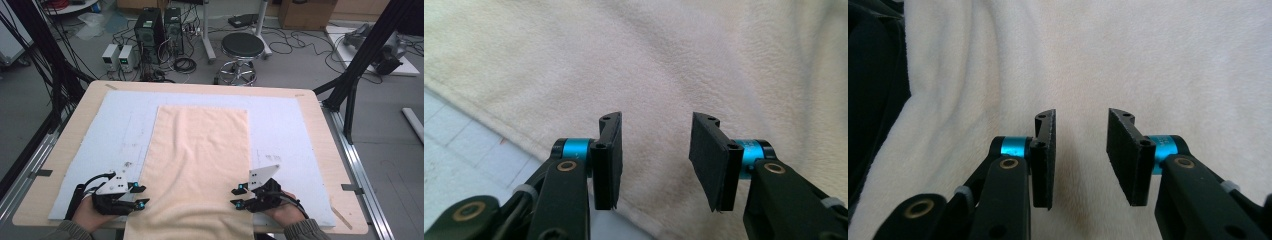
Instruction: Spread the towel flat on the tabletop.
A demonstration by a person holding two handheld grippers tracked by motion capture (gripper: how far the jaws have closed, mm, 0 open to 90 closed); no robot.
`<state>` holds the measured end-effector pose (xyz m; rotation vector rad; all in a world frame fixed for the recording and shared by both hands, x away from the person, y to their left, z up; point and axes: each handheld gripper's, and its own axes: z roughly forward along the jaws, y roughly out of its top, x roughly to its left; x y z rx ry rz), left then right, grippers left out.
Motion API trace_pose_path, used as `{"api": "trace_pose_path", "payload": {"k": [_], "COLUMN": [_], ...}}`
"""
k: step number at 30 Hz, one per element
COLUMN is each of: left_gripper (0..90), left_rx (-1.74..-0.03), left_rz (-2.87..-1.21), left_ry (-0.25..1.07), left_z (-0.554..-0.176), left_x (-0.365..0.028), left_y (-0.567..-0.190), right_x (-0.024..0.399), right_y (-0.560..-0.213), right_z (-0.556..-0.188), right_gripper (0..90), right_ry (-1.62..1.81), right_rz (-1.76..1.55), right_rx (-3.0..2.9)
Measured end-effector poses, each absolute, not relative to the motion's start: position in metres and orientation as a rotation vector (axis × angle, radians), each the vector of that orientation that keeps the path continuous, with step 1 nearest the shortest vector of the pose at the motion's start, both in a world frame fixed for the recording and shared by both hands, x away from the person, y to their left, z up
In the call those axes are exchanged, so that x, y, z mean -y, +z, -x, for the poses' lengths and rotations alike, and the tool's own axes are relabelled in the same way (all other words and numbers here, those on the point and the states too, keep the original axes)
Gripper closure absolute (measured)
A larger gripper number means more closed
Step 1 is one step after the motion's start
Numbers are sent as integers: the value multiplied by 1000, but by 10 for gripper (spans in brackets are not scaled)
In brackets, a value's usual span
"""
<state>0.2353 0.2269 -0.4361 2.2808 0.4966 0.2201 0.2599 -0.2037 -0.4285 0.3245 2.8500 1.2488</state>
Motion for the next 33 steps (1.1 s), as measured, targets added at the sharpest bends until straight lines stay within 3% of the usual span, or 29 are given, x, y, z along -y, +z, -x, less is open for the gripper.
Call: {"api": "trace_pose_path", "payload": {"k": [3,5,8,12,14,16,25,33], "left_gripper": [703,800,850,840,763,706,788,696], "left_rx": [-497,-491,-477,-480,-501,-533,-606,-646], "left_rz": [-2265,-2267,-2274,-2272,-2259,-2252,-2268,-2206], "left_ry": [202,194,188,148,185,229,342,384], "left_z": [-236,-233,-225,-224,-228,-234,-257,-256], "left_x": [-226,-227,-228,-229,-228,-228,-217,-221], "left_y": [-437,-437,-437,-436,-435,-434,-434,-426], "right_x": [196,198,203,208,212,218,211,217], "right_y": [-437,-437,-437,-434,-430,-427,-435,-419], "right_z": [-262,-259,-256,-253,-258,-266,-301,-293], "right_gripper": [713,850,868,834,720,686,747,698], "right_ry": [1172,1190,1195,1212,1224,1224,1084,1210], "right_rz": [-309,-294,-258,-232,-314,-409,-525,-495], "right_rx": [-2884,-2904,-2930,-2945,-2860,-2800,-2720,-2663]}}
